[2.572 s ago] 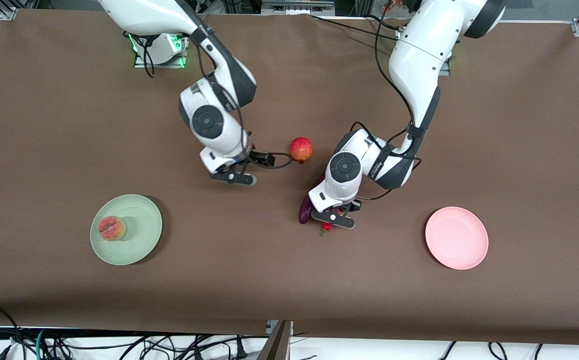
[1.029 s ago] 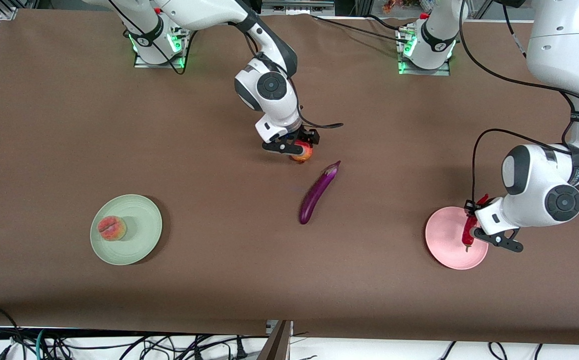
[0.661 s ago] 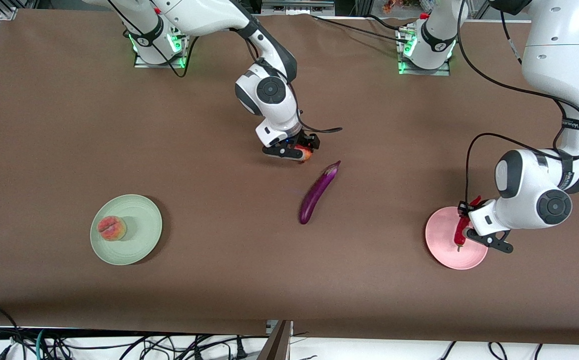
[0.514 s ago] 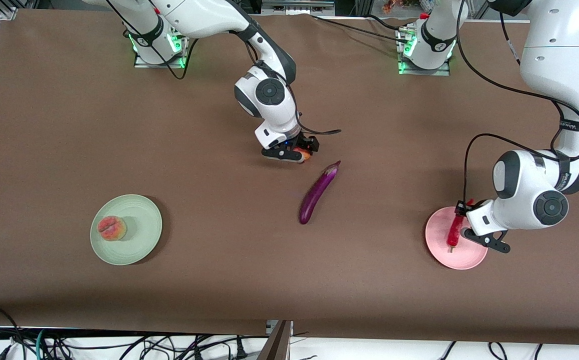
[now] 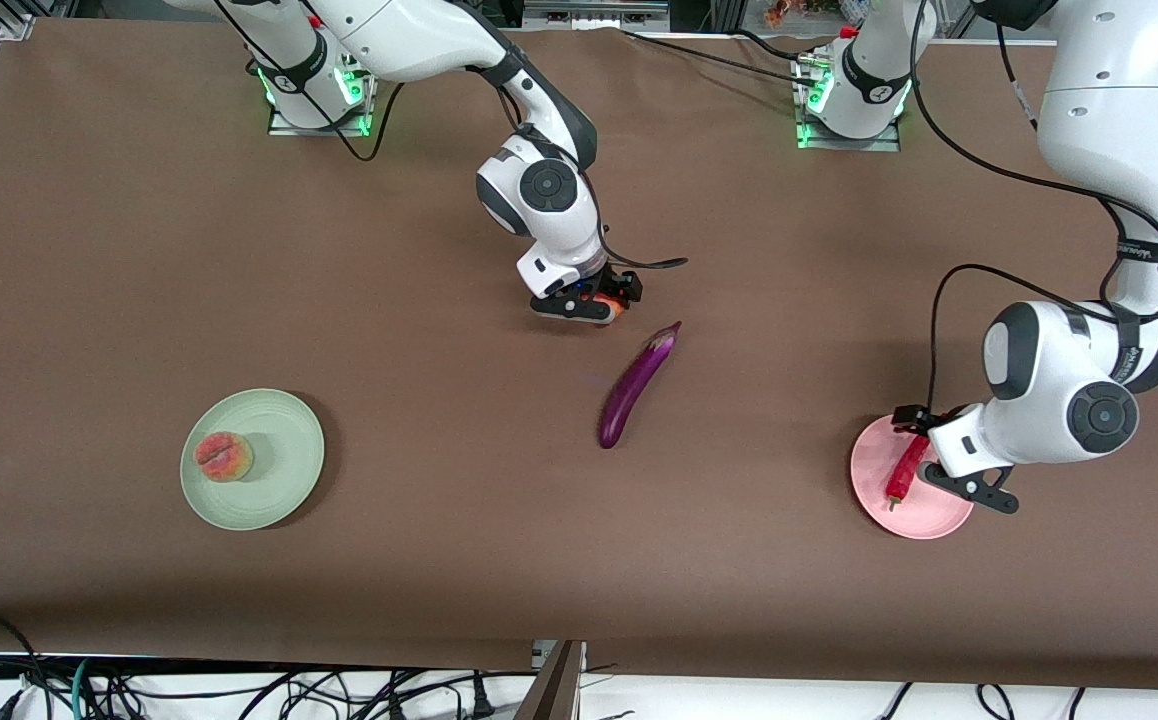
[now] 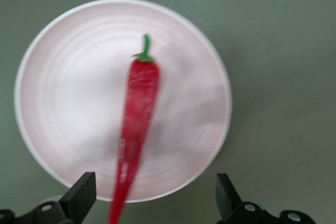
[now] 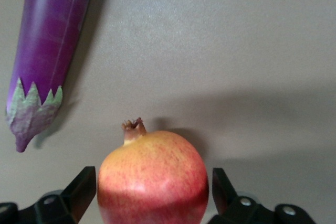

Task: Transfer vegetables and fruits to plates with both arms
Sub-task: 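Place the chili on the pink plate while the right gripper grasps the pomegranate, then carry the pomegranate to the green plate while the left gripper grasps the eggplant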

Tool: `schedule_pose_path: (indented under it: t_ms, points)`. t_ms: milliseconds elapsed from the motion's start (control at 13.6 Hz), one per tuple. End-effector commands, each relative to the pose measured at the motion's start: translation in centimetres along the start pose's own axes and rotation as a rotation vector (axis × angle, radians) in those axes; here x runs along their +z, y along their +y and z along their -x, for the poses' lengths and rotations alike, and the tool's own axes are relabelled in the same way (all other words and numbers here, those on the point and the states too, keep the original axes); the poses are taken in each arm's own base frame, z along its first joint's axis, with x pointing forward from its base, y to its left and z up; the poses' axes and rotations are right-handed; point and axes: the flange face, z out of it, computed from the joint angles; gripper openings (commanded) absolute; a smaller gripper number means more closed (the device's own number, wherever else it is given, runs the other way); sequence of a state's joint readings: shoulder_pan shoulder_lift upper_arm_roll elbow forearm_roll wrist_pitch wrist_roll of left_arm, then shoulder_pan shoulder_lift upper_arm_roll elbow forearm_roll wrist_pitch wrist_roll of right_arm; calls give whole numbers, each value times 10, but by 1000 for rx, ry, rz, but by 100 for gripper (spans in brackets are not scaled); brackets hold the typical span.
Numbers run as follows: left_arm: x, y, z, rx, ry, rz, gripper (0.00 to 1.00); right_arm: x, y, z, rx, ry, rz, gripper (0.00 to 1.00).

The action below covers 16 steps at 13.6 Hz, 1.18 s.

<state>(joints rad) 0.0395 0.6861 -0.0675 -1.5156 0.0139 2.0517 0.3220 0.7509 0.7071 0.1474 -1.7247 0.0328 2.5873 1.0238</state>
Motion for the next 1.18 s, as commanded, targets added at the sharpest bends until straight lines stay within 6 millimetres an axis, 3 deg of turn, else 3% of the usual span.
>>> schedule_pose_path:
  t_ms: [0, 147, 220, 367, 514, 661, 808, 955, 1102]
  points:
    - [-9, 49, -13, -106, -15, 57, 100, 9, -1, -3, 5, 20, 8, 73]
    - [-9, 84, -21, -159, -5, 155, 100, 9, -2, -2, -4, 24, 11, 46]
    - [-5, 106, -25, -203, -7, 229, 100, 7, -3, -4, -4, 26, 7, 42]
    - [-3, 157, -35, -274, -24, 245, 100, -9, -2, -20, 4, 36, 17, 41]
    - [6, 214, -43, -348, -27, 229, 100, -46, -2, -51, 12, 35, 88, 41]
    - [22, 269, -50, -428, 4, 212, 100, -92, 5, -96, -51, 0, 183, 41]
    - [38, 304, -52, -450, 17, 200, 100, -121, 39, -151, -102, -31, 213, 41]
    - [57, 320, -50, -434, -5, 192, 100, -144, 92, -205, -162, -39, 203, 41]
    - [75, 336, -45, -397, -24, 158, 100, -158, 158, -257, -247, -66, 203, 41]
